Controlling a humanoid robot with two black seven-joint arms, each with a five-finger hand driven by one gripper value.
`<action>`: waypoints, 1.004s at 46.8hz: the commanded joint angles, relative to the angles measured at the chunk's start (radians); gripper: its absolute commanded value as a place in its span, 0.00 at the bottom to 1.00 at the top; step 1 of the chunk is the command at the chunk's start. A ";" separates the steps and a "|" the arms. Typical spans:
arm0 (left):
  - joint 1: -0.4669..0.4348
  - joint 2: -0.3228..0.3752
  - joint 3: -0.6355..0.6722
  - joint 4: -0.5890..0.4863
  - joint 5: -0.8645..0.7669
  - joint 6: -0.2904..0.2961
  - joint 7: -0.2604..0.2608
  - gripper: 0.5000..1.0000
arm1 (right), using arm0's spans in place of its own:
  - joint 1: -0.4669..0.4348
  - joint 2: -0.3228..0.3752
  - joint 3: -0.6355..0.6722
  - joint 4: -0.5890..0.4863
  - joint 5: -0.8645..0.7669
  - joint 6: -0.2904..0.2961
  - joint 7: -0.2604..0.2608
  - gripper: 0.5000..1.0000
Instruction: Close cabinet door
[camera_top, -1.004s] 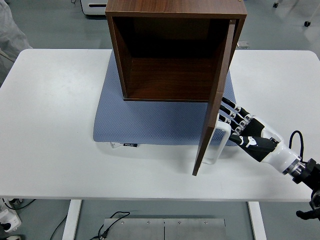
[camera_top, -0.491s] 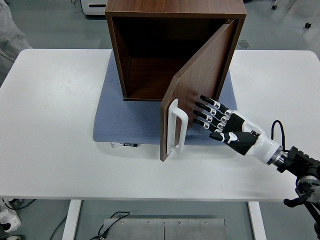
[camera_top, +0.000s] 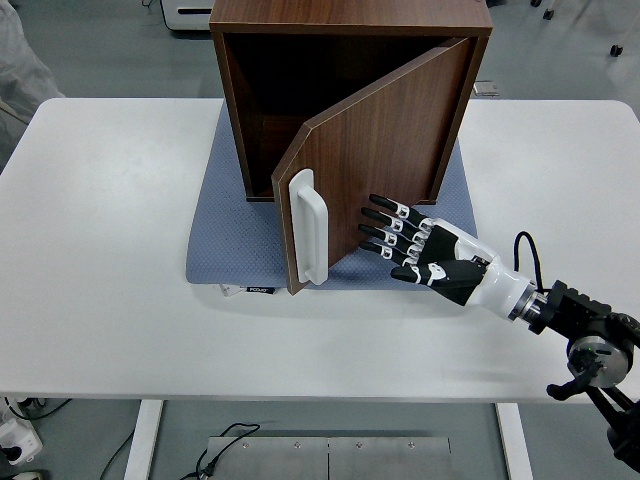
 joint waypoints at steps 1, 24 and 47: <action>-0.002 0.000 0.000 0.000 0.000 -0.002 0.000 1.00 | 0.022 0.000 -0.013 -0.008 0.000 0.000 0.000 1.00; -0.023 0.000 0.000 0.000 -0.002 0.000 0.000 1.00 | 0.157 0.054 -0.088 -0.129 0.008 0.000 0.000 1.00; -0.036 0.000 0.000 0.000 -0.002 0.000 0.000 1.00 | 0.291 0.074 -0.093 -0.231 0.071 0.000 -0.028 1.00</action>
